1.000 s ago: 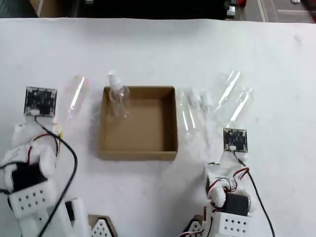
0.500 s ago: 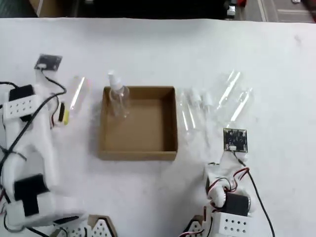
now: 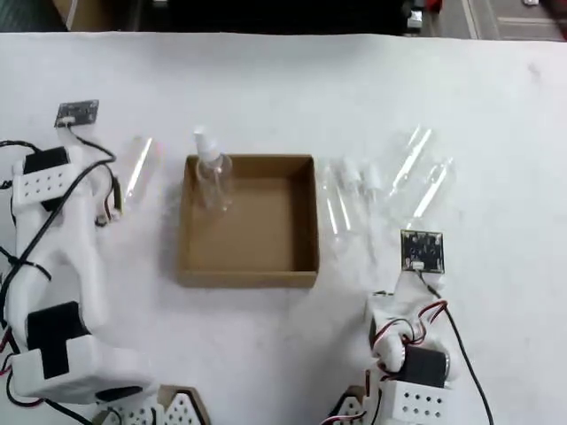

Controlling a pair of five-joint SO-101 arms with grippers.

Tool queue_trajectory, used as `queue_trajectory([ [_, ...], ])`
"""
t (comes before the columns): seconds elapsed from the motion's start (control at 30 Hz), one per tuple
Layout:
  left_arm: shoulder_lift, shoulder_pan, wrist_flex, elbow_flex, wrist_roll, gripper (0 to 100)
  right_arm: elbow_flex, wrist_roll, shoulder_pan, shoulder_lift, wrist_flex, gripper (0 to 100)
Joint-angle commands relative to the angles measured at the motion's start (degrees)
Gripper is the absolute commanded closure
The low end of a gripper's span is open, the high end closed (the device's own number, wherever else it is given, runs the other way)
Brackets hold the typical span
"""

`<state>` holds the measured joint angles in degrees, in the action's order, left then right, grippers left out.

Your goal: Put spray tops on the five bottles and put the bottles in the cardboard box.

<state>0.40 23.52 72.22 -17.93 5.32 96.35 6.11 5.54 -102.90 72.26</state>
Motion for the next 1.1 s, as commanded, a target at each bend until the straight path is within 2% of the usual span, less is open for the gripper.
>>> queue_trajectory([
  [0.0,-2.5,-1.1,-1.6,-3.6,-1.1,98,0.5,-0.4,-0.3,-0.3,-0.6,98.1],
  [0.1,-10.8,-2.1,-9.4,-13.8,-1.1,98,0.5,0.0,-0.5,-0.4,-0.5,98.1],
  [0.33,-41.2,-4.6,-24.4,-37.7,-1.1,98,-1.8,0.1,-6.9,-0.5,-2.5,98.1],
  [0.43,-48.4,-4.9,-28.8,-44.1,-1.1,98,-4.9,0.2,-6.6,-0.5,-7.9,98.1],
  [0.5,-49.0,-4.9,-28.6,-44.6,-1.4,98,-5.4,3.8,-5.9,-0.5,-14.3,98.1],
  [0.6,-46.8,-5.0,-28.8,-44.4,-1.6,98,-5.2,17.2,-3.9,-0.5,-22.6,98.0],
  [0.67,-44.5,-5.2,-28.7,-43.3,-1.6,98,-5.2,24.9,-1.5,-0.5,-25.5,98.0],
  [0.73,-42.1,-6.3,-28.3,-42.5,-1.6,98,-5.2,29.1,0.3,-0.5,-27.1,98.0],
  [0.83,-40.1,-8.5,-28.4,-42.4,-1.7,98,-5.2,31.8,0.7,-0.5,-30.8,98.2],
  [1.0,-40.1,-13.6,-28.8,-44.7,-1.6,98,-5.8,31.7,0.7,-0.4,-38.4,98.2],
  [1.07,-40.1,-14.9,-28.8,-45.3,-1.6,98,-8.9,26.5,0.0,-0.2,-36.8,98.3],
])
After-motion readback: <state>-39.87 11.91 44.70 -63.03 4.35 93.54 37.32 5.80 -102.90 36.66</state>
